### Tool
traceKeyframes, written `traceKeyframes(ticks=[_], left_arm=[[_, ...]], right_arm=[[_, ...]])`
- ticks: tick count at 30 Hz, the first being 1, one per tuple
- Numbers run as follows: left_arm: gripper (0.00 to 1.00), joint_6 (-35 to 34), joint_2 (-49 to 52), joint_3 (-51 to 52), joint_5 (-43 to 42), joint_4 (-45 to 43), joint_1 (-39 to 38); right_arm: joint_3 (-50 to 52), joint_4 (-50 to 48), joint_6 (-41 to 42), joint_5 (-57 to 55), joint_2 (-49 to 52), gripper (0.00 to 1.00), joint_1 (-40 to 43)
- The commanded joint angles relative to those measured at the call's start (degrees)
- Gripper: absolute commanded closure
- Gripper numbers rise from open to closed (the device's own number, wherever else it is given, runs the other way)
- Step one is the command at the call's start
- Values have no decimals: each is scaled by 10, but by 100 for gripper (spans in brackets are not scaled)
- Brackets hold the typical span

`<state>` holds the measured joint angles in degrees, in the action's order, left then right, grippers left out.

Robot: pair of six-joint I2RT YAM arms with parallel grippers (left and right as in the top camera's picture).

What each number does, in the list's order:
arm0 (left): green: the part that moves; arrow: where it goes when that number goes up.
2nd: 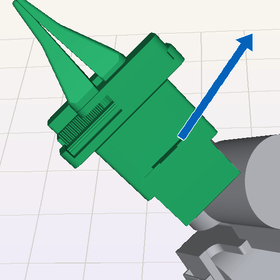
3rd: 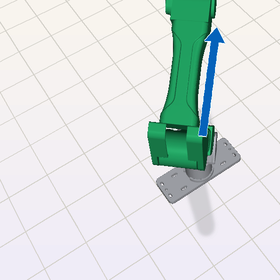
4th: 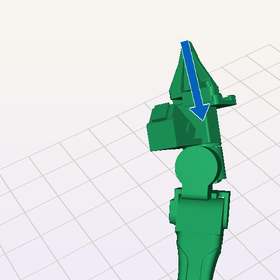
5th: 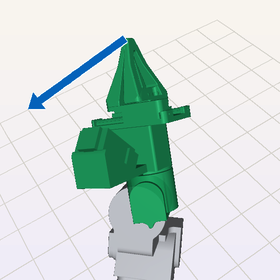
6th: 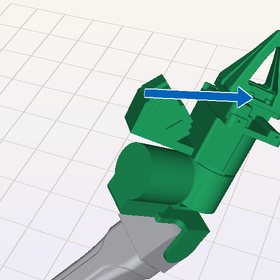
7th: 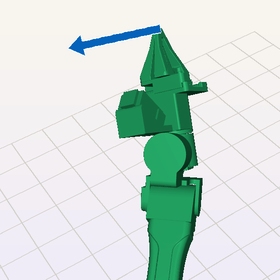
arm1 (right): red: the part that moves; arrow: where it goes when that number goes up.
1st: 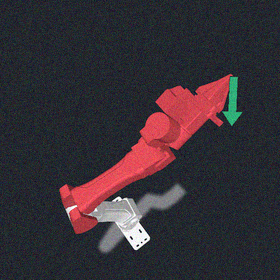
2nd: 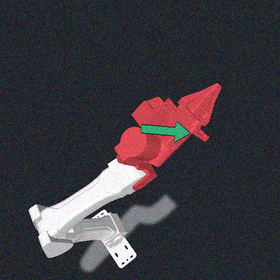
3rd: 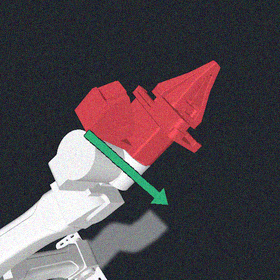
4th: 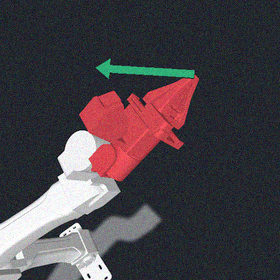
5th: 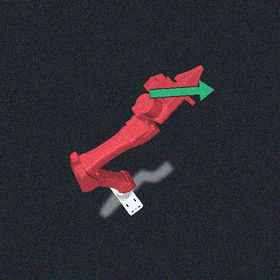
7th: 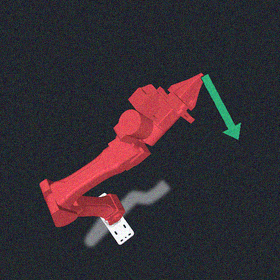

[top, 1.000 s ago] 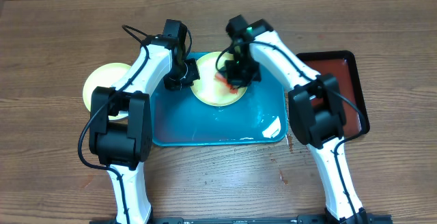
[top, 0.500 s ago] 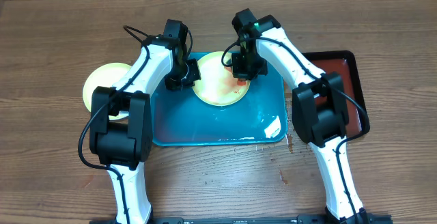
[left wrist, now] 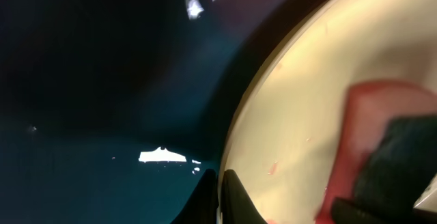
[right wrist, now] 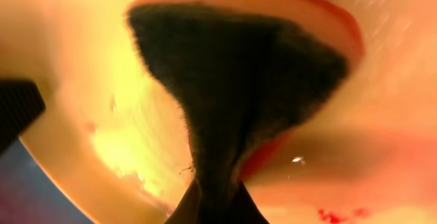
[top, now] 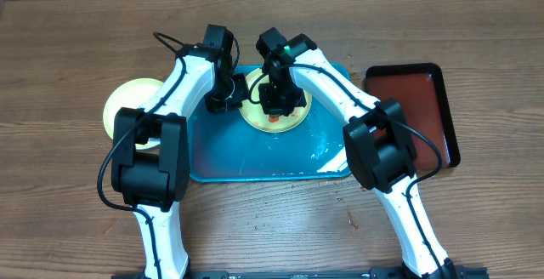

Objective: Clean dirty plates on tray and stack at the side
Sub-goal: 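Scrub the red sauce on the yellow plate with the sponge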

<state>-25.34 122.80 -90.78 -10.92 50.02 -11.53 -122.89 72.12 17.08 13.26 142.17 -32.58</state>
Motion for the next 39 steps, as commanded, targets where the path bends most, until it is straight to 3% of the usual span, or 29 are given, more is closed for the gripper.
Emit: traceKeyframes(ticks=[1,8,21,35,39], left_arm=[[96,9,20,3,3,3,3],[96,14,20,3,-16,3,15],[96,36,20,3,-25,6,15],[96,35,20,3,-27,7,15],[96,35,20,3,-27,7,15]], right_arm=[[15,27,-26,-19,31,96,8],[15,57,-46,-144,31,96,47],[13,-21,-90,-198,31,96,72],[15,45,-107,17,32,96,35],[18,43,-83,32,32,96,9]])
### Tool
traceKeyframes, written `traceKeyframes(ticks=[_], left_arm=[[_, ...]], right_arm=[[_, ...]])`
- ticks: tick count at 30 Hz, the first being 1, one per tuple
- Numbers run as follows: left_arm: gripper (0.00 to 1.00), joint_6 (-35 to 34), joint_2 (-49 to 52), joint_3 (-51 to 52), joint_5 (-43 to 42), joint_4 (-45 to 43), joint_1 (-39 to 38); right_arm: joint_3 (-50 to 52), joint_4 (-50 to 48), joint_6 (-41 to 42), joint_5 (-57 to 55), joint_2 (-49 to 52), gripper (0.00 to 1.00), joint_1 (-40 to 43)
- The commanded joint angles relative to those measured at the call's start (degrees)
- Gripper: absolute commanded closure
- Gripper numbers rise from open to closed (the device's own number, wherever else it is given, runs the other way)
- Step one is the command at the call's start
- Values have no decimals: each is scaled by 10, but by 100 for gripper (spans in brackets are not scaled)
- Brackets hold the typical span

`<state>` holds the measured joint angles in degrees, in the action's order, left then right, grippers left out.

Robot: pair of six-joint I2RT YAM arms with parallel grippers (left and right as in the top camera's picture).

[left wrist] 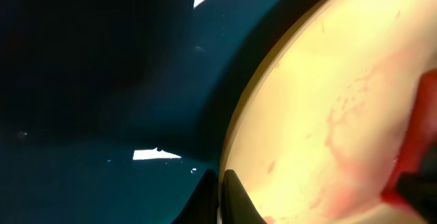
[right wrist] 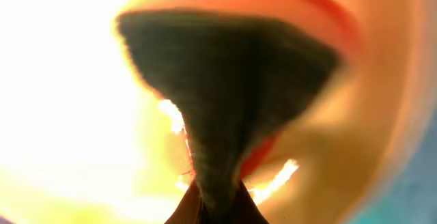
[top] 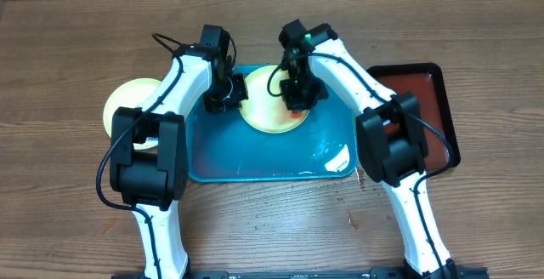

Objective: Clean dirty plates on tray and stack at the side
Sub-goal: 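Scrub the red sauce on the yellow plate with the sponge, then keep scrubbing the yellow plate with the sponge in the right gripper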

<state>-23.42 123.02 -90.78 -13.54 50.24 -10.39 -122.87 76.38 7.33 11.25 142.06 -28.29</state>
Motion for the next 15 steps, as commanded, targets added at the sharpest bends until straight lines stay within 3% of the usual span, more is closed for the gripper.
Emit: traceKeyframes(ticks=[1,15], left_arm=[[96,16,17,3,-1,5,3],[96,16,17,3,-1,8,3]], right_arm=[[17,-2,17,53,33,96,-41],[17,-98,110,68,33,96,-65]])
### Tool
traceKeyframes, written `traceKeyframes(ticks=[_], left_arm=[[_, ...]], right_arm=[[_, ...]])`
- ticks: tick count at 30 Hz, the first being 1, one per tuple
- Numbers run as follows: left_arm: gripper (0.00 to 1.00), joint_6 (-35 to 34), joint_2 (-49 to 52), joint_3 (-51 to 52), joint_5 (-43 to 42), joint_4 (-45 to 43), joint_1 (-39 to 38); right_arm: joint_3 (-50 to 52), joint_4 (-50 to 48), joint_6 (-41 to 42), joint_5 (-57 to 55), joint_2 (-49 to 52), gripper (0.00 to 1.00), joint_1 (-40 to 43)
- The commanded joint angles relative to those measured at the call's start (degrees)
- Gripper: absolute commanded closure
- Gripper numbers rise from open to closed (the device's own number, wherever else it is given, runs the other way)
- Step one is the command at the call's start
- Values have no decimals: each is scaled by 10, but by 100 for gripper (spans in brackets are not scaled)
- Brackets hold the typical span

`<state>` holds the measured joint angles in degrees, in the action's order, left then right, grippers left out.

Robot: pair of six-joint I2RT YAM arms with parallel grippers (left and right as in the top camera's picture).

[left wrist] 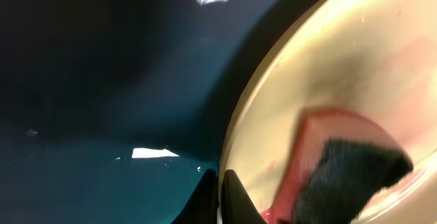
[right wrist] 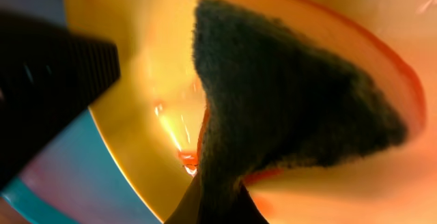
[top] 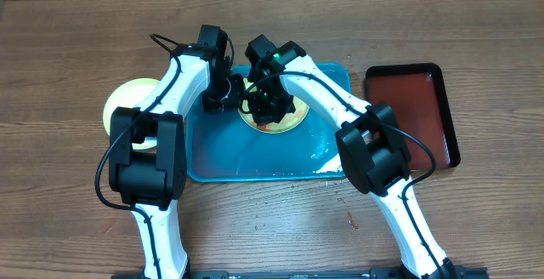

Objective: Clean dirty plates on tray and stack at the side
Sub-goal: 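Keep scrubbing the yellow plate with the sponge in the right gripper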

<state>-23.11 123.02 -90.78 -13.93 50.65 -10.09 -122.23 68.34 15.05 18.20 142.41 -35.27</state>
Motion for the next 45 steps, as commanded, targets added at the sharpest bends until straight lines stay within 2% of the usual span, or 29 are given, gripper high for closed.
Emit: traceKeyframes(ticks=[1,7,13,17,31,38,45], left_arm=[[96,13,17,3,3,4,0],[96,13,17,3,3,7,0],[96,13,17,3,4,7,0],[96,13,17,3,4,7,0],[96,19,17,3,3,7,0],[96,19,17,3,3,7,0],[96,19,17,3,3,7,0]], right_arm=[[11,-22,38,-1,29,96,8],[11,-43,72,-12,29,96,33],[11,-60,126,-76,29,96,63],[11,-37,157,-138,29,96,74],[2,103,143,-142,29,96,47],[2,76,38,-73,29,96,3],[3,8,80,-61,29,96,-3]])
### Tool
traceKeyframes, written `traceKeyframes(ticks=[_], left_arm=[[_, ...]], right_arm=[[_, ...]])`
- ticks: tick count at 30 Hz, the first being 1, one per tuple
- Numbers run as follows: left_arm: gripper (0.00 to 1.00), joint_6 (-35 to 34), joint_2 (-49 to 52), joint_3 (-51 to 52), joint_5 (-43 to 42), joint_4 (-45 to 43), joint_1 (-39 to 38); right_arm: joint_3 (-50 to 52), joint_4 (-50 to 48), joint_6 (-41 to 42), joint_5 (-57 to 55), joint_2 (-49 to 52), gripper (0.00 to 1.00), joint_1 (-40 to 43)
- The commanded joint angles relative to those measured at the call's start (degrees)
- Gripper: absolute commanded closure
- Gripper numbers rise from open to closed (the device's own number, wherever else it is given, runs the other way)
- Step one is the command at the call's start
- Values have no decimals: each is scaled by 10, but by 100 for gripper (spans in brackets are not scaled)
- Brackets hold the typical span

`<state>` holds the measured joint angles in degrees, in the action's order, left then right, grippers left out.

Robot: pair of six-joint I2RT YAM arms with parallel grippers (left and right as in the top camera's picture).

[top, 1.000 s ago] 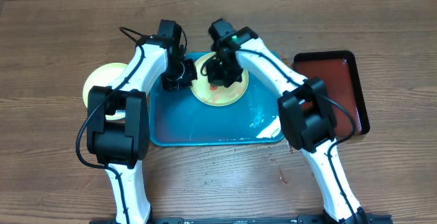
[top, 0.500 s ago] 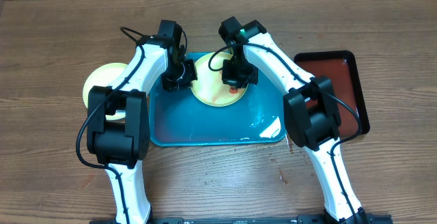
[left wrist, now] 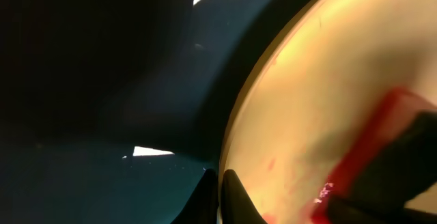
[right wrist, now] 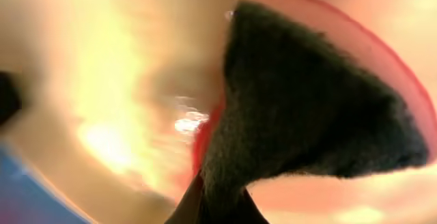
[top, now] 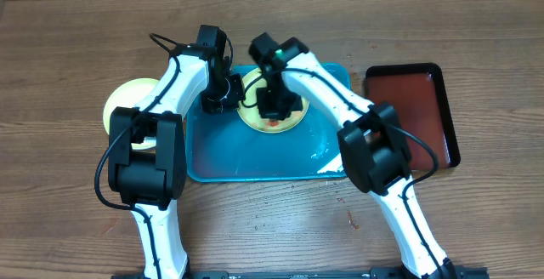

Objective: Clean dirty plates on tray and stack at the side
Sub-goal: 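Keep scrubbing the yellow plate with the sponge in the right gripper, then lift the sponge away and slide the yellow plate left with left gripper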

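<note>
A pale yellow plate [top: 255, 116] smeared with red lies at the back of the blue tray [top: 255, 156]. My left gripper [top: 223, 100] is shut on the plate's left rim [left wrist: 235, 135], its fingers [left wrist: 229, 197] pinching the edge. My right gripper [top: 277, 102] is over the plate's middle, shut on a red sponge with a dark scouring face [right wrist: 307, 121] that presses on the plate [right wrist: 102, 101]. In the left wrist view the sponge [left wrist: 375, 162] shows at the right. Another yellow plate [top: 121, 105] sits on the table left of the tray.
A dark tray with a red-brown inside [top: 416, 113] lies on the wooden table [top: 68, 211] at the right. Wet gleams mark the blue tray's front right part [top: 327, 151].
My right gripper with the sponge has moved from the plate's left part towards its middle. The left gripper still pinches the rim in the same place.
The left gripper held the plate's left rim throughout. The right gripper had the sponge at the plate's middle, then at its right side, then at its left part near the left gripper, and now at the middle again. Red smears remain on the plate.
</note>
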<state>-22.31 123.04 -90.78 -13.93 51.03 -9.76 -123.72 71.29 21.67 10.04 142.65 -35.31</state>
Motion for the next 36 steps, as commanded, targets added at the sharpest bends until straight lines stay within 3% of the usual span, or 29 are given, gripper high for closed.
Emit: traceKeyframes(ticks=[1,7,13,28,36], left_arm=[[96,11,17,3,3,3,-4],[96,14,17,3,3,4,-4],[96,17,17,3,4,3,-5],[96,18,17,3,6,4,-4],[96,49,17,3,10,4,-4]], right_arm=[[18,-34,27,20,27,96,1],[18,-92,111,-39,27,96,36],[18,-94,142,-110,27,96,75],[17,49,105,-116,-16,96,96],[17,63,28,-27,-114,96,101]])
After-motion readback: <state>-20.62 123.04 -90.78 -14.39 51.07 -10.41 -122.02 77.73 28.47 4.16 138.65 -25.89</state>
